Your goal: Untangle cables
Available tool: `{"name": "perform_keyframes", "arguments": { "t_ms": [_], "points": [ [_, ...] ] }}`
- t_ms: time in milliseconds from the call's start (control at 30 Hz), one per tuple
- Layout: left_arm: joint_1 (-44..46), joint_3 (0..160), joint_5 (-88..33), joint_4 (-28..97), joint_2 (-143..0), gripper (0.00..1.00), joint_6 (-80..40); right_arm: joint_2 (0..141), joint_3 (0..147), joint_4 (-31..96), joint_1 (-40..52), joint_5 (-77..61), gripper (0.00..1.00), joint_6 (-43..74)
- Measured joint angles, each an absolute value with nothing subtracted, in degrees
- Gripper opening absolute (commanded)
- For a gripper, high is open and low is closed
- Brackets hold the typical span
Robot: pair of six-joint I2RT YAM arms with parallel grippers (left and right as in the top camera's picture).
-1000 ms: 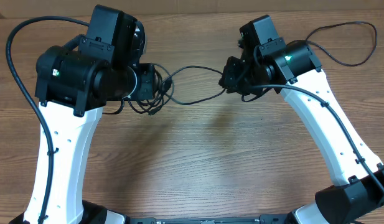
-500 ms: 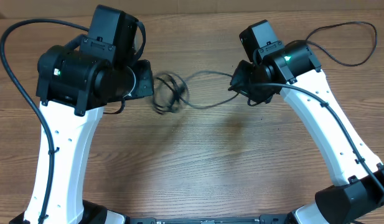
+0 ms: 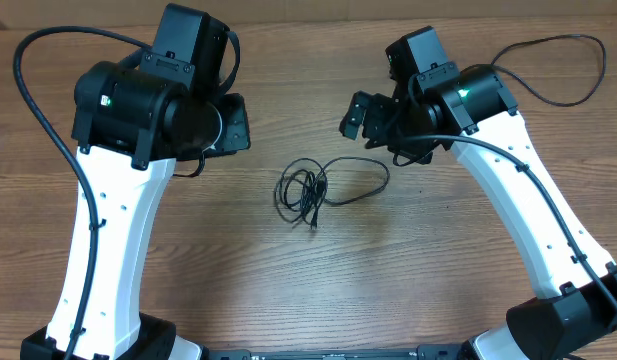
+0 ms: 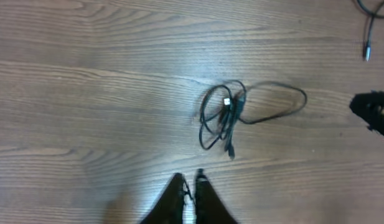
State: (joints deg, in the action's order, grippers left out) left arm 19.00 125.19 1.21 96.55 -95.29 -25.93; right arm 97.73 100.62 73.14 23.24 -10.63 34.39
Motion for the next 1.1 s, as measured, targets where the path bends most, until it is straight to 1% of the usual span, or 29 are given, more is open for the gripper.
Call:
{"name": "perform_keyframes", "arguments": {
  "t_ms": [200, 233, 267, 367, 433, 600, 767, 967, 1100],
  "points": [
    [19.18, 123.94, -2.81, 96.64, -95.37, 0.37, -24.51, 97.73, 100.62, 71.77, 23.24, -11.11, 1.00, 33.65],
    [19.44, 122.93, -3.25, 96.66, -95.37, 0.39, -24.12, 97.73, 100.62, 71.59, 23.24, -11.14, 1.00, 33.63],
    [19.79, 121.36, -3.73, 96.53, -95.39, 0.39, -23.77, 97.73, 100.62, 71.53, 23.24, -11.14, 1.00, 33.58],
    [20.69, 116.22, -4.67, 95.35, -95.46, 0.36, -23.40, 97.73, 100.62, 71.37, 23.24, -11.16, 1.00, 33.41],
    [21.17, 111.90, -5.76, 92.86, -95.59, 0.35, -23.35, 97.73, 100.62, 71.29, 23.24, -11.16, 1.00, 33.39],
    [23.35, 100.97, -8.86, 83.57, -96.14, 0.40, -23.27, 97.73, 100.62, 71.83, 23.24, -9.89, 1.00, 33.26],
    [24.77, 92.95, -10.55, 75.99, -96.40, 0.40, -23.79, 97.73, 100.62, 73.38, 22.85, -6.74, 1.00, 33.17],
    [25.41, 83.99, -12.40, 66.15, -96.42, 0.37, -25.56, 97.73, 100.62, 75.02, 17.56, -5.28, 1.00, 33.17],
    [26.79, 79.00, -13.17, 61.17, -96.47, 0.33, -27.03, 97.73, 100.27, 75.72, 14.15, -4.51, 1.00, 33.12]
  ]
}}
